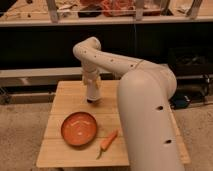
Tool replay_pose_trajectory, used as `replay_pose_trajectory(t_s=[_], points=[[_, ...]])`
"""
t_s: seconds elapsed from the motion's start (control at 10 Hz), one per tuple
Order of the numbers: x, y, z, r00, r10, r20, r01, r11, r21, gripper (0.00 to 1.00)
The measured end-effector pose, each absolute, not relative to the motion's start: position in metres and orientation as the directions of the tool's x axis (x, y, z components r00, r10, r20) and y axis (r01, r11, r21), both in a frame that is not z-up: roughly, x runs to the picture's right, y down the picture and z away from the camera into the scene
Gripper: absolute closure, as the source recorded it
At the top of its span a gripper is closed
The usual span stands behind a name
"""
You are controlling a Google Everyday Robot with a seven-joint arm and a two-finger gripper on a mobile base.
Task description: Place the ceramic cup over the eraser
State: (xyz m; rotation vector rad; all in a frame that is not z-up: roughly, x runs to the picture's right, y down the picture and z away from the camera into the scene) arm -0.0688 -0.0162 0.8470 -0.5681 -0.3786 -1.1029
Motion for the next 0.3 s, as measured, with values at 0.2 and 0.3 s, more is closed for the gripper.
replay_pose_trajectory(t_s=[0.2, 0.3], points=[[-0.0659, -0.0138, 0.8461, 0.404, -0.728, 0.554, 0.915, 0.326, -0.239, 0.2], [-0.0671, -0.0117, 0.8453, 0.397, -0.73, 0.557, 0.918, 0.32, -0.235, 0.2]])
